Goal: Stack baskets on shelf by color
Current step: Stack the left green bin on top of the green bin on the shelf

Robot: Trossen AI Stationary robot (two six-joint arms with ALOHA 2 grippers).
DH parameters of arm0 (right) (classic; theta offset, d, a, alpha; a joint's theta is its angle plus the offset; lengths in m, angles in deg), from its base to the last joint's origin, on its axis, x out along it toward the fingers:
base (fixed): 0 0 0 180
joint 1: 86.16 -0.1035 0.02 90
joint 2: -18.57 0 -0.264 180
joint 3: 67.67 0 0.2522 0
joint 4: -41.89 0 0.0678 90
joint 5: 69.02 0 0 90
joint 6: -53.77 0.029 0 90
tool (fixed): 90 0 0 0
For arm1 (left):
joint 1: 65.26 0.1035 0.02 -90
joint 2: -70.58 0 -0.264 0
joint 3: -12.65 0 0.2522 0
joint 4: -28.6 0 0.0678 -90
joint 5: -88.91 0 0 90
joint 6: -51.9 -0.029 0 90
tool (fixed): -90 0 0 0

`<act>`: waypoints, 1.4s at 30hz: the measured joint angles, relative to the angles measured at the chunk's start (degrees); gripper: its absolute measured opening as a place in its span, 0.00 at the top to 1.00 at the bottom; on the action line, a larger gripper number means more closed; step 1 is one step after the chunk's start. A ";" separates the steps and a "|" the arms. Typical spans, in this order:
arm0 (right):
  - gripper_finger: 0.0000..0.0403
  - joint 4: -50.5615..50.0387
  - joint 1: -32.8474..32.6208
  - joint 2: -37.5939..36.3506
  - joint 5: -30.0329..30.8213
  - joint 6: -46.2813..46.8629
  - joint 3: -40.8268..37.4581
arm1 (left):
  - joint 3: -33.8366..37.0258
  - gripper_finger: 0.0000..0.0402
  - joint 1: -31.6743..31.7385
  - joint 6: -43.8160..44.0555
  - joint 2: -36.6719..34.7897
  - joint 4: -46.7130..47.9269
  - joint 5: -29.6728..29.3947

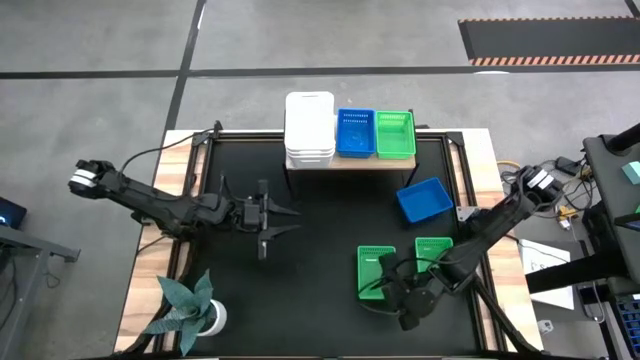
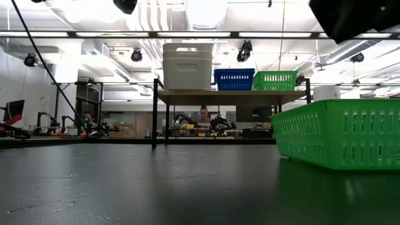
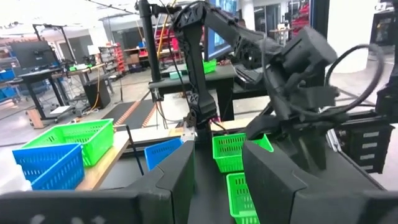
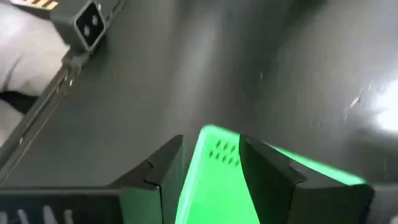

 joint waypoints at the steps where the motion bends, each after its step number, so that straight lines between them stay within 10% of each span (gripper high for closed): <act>1: 0.64 -0.97 0.23 0.65 -0.03 -0.02 1.32 | 0.01 0.70 0.00 0.02 0.22 -0.08 0.00; 16: 0.64 -26.10 -0.65 9.01 -8.82 11.50 18.23 | -0.39 0.70 -0.04 -0.02 1.09 -1.16 0.00; 42: 0.67 -24.10 3.83 15.29 -8.77 13.18 16.20 | -0.36 0.70 0.00 -3.43 0.68 -2.34 -0.02</act>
